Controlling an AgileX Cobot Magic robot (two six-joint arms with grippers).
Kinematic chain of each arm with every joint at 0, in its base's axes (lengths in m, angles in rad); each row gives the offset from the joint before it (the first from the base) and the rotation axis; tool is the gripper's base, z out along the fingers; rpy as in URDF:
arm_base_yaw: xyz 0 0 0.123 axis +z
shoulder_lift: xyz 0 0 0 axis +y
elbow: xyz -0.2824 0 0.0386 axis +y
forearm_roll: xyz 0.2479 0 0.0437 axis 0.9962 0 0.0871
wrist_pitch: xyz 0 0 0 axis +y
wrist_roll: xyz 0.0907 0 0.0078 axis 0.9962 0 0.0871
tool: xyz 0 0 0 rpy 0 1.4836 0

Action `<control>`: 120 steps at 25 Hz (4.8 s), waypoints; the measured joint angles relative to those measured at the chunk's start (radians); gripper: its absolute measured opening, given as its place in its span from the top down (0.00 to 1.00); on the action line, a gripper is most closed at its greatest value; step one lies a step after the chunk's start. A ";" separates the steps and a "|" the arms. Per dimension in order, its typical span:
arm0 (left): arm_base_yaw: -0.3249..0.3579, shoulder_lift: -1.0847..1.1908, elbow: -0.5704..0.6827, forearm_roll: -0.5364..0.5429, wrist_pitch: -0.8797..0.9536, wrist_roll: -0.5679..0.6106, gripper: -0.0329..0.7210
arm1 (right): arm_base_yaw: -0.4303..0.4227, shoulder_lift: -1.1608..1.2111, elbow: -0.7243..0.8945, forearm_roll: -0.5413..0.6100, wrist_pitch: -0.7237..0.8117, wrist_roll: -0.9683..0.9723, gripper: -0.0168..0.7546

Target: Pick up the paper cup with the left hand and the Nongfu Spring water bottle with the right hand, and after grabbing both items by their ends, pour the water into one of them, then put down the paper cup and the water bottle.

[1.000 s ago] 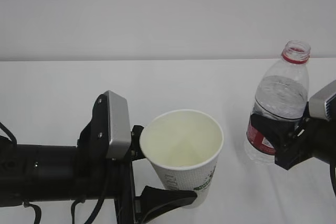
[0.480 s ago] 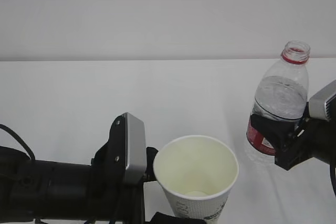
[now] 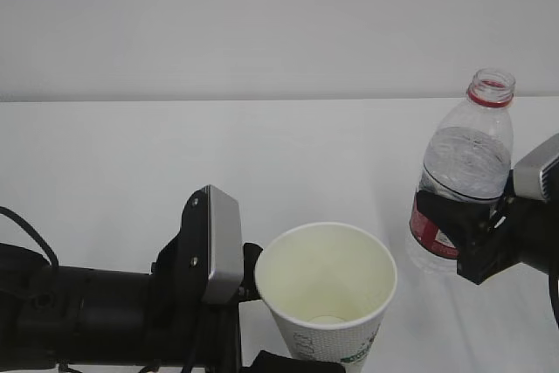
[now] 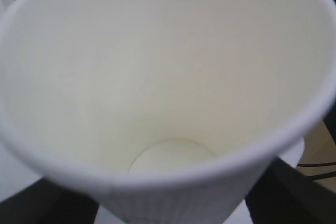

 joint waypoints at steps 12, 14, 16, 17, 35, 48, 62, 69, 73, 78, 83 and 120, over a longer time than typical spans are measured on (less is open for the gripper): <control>0.000 0.000 0.000 0.000 -0.006 -0.001 0.21 | 0.000 0.000 0.000 -0.002 0.000 0.000 0.41; 0.000 0.000 0.000 0.000 -0.014 -0.001 0.21 | 0.000 0.000 0.000 -0.002 -0.011 0.000 0.41; 0.000 0.000 0.000 0.000 -0.031 -0.001 0.21 | 0.000 0.000 0.000 -0.002 -0.036 0.000 0.41; 0.000 0.000 0.000 0.000 -0.043 -0.001 0.22 | 0.000 0.000 0.000 -0.003 -0.045 0.000 0.41; -0.025 0.000 0.000 0.061 0.005 -0.001 0.23 | 0.000 0.000 -0.039 -0.088 -0.040 0.000 0.41; -0.027 0.000 -0.017 0.054 0.011 -0.001 0.24 | 0.000 -0.086 -0.126 -0.153 0.096 0.000 0.41; -0.027 0.000 -0.100 0.069 0.062 -0.035 0.24 | 0.000 -0.230 -0.211 -0.266 0.242 0.014 0.41; -0.027 -0.011 -0.101 0.080 0.068 -0.047 0.24 | 0.000 -0.236 -0.242 -0.345 0.253 0.006 0.41; -0.027 -0.013 -0.101 0.080 0.069 -0.048 0.24 | 0.000 -0.236 -0.242 -0.374 0.253 -0.024 0.41; -0.027 -0.015 -0.101 0.056 0.070 -0.051 0.24 | 0.000 -0.236 -0.242 -0.382 0.253 -0.087 0.41; -0.027 -0.015 -0.101 0.047 0.070 -0.051 0.24 | 0.000 -0.236 -0.242 -0.383 0.253 -0.161 0.41; -0.027 -0.015 -0.101 0.013 0.063 -0.031 0.24 | 0.000 -0.236 -0.242 -0.371 0.216 -0.494 0.41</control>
